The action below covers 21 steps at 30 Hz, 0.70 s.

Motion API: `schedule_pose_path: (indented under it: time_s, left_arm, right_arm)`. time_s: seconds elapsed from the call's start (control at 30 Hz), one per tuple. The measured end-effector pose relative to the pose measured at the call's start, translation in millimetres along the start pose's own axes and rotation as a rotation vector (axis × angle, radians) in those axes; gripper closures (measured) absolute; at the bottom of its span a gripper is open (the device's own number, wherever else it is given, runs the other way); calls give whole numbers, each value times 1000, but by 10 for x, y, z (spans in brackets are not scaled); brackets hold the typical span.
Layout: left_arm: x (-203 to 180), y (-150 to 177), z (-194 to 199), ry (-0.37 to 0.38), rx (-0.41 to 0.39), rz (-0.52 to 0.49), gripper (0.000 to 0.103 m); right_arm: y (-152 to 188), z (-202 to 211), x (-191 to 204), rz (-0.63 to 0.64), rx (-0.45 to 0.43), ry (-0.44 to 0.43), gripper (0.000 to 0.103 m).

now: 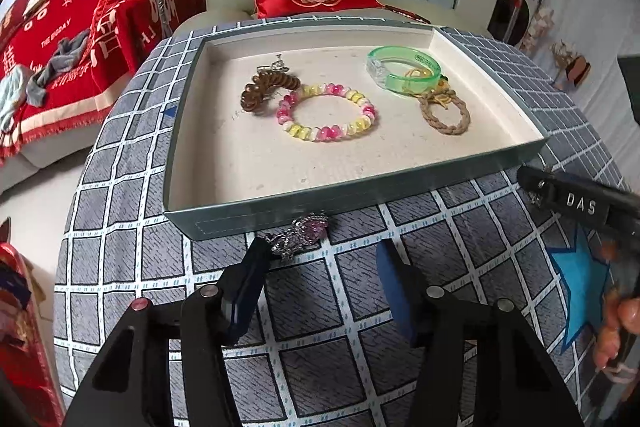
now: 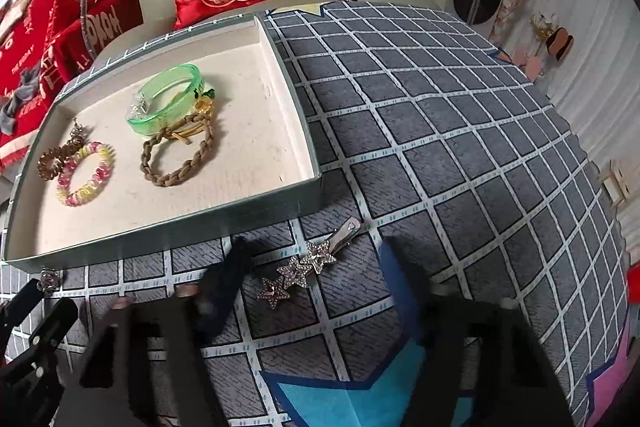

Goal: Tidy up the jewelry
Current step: 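Grasp the silver rhinestone hair clip with the right gripper while the left grasps a silver pendant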

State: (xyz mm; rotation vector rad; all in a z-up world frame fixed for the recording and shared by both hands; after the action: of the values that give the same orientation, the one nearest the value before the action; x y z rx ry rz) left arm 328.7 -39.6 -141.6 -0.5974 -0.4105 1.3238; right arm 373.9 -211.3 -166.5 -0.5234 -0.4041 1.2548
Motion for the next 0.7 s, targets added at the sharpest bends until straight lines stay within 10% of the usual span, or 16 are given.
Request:
schedule_pose_path:
  time_s: [0.3, 0.7]
  left_arm:
    - [-55, -5, 19, 27, -1, -2, 79]
    - [-130, 32, 175, 96, -17, 17, 79]
  right_arm:
    - [19, 52, -13, 17, 6, -49, 81]
    - [167, 152, -35, -33, 26, -197, 81]
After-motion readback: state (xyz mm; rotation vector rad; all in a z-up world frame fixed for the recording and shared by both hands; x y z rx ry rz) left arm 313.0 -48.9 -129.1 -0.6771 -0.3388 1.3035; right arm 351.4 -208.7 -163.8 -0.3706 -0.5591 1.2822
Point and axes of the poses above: each gripper's, at about its wrist camera, not at the fingertips, and z roughly against the way its jaws point, x to its left, y to its underside, the point moved 9 cm from there along -z, roughly the way its jaws point, and after that the axes turned 5 degrees about -x, right-handed, at the moved point
